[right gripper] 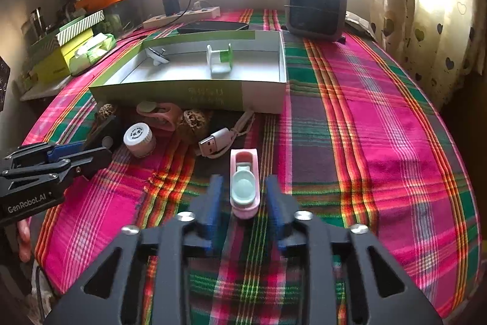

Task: Organize objects
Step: 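Lift and carry the pink holder and black gadget over the grey box, then lower the pink holder into the box and open the right tool while the left releases the gadget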

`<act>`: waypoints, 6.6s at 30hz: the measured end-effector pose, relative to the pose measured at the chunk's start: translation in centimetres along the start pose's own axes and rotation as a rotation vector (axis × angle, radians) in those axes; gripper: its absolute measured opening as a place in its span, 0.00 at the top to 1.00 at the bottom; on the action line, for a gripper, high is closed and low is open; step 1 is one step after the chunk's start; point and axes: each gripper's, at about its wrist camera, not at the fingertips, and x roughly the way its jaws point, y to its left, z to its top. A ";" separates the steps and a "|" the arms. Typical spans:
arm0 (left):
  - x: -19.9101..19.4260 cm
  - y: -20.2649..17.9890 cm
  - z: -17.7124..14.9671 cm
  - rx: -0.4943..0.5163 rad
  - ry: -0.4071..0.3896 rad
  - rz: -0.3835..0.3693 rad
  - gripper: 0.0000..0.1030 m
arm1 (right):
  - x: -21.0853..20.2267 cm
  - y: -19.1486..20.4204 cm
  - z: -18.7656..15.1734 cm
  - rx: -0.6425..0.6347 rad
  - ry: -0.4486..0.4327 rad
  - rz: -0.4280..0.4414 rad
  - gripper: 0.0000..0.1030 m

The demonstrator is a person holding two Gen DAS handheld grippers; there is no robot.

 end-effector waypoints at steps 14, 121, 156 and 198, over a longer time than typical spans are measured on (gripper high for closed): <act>0.8 -0.4 0.6 0.042 -0.031 0.019 0.69 | 0.9 0.3 0.6 -0.004 -0.028 -0.049 0.62; 1.1 1.2 9.6 -0.008 -0.101 0.042 0.79 | 2.0 -0.2 9.9 0.001 -0.104 0.029 0.82; 9.6 2.2 14.8 -0.002 0.002 0.048 0.79 | 11.7 -1.7 14.9 0.007 0.055 0.021 0.82; 10.3 2.5 14.7 -0.012 0.026 0.073 0.71 | 11.9 -1.1 15.1 -0.024 0.050 0.006 0.74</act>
